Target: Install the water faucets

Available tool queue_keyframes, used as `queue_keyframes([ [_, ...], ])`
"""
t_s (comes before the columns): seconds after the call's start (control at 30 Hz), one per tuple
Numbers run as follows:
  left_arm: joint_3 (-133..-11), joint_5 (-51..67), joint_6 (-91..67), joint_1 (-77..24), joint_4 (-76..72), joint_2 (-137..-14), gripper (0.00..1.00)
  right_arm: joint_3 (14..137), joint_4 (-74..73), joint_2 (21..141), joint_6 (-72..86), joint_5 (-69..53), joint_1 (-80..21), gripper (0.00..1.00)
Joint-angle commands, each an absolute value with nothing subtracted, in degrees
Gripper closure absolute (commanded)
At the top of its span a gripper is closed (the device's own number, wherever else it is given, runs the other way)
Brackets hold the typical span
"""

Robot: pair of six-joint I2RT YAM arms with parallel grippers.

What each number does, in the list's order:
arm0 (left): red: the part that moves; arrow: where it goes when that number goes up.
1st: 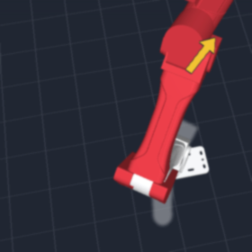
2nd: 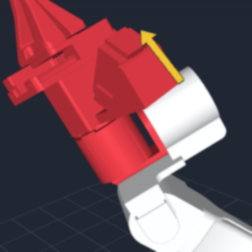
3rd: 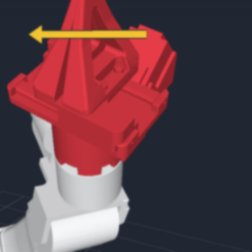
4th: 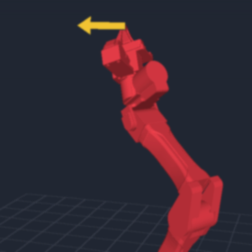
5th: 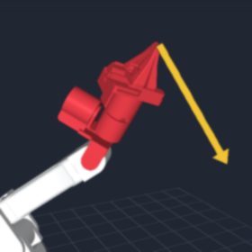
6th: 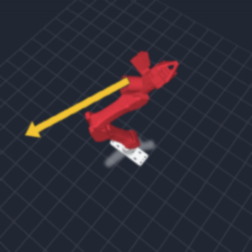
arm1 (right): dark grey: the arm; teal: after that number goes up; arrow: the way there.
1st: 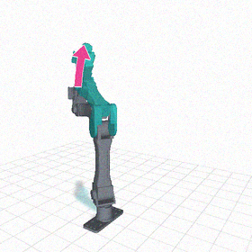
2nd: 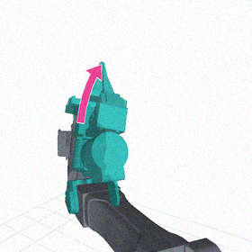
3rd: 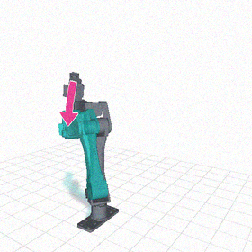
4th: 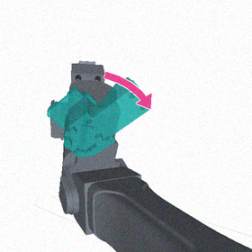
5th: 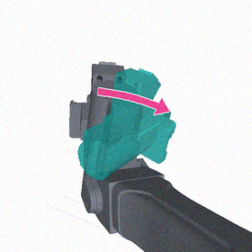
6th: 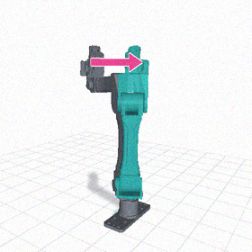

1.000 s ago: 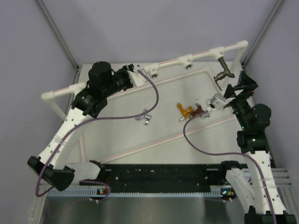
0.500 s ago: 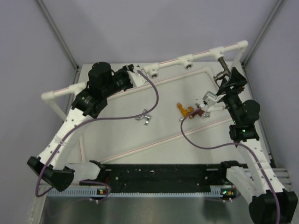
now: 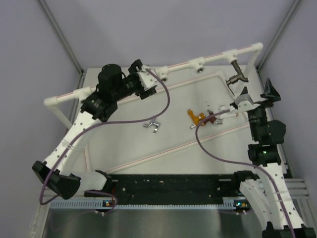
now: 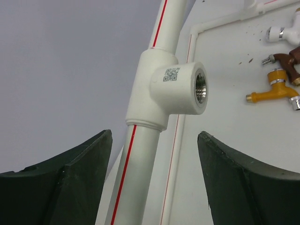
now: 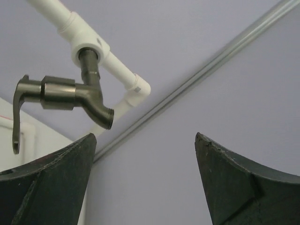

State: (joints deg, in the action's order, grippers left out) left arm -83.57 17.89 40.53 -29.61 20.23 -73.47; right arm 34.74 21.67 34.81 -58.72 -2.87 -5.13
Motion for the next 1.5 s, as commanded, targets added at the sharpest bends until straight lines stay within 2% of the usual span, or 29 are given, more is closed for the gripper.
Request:
queue_keyframes([
  [0.0,-86.22,27.39,34.64,-29.71,13.81,-68.21,0.19,41.21,14.0,33.05,-35.9,4.21,-5.8,0.14],
  [0.07,-86.39,33.19,33.14,-29.71,9.95,-66.71,0.15,43.14,9.87,32.52,-28.61,4.92,-5.89,0.14],
  [0.17,-92.88,36.12,31.82,-29.71,11.32,-68.81,0.15,46.48,3.26,31.56,-18.84,4.4,-5.89,0.12],
  [0.43,-109.94,29.35,34.71,-29.44,27.49,-83.92,0.19,56.94,3.16,37.26,13.95,10.28,-5.8,0.13],
  [0.57,-109.95,31.19,33.67,-29.44,29.61,-85.34,0.2,57.83,3.6,40.77,23.97,10.9,-5.1,0.15],
  [0.77,-110.13,32.96,33.31,-29.36,32.08,-87.36,0.22,53.01,6.32,44.12,42.78,2.29,1.74,0.21],
  [0.97,-106.44,28.66,35.15,-29.53,30.5,-87.89,0.27,49.49,10.97,44.73,44.29,0.89,5.09,0.26],
  [1.17,-103.45,26.11,36.83,-29.53,29.62,-89.38,0.39,47.29,18.36,47.02,47.02,-5.79,5.19,0.29],
  [1.47,-100.9,28.73,36.65,-29.53,28.3,-90.79,0.5,44.57,21.62,48.51,50.88,-8.17,5.19,0.31],
])
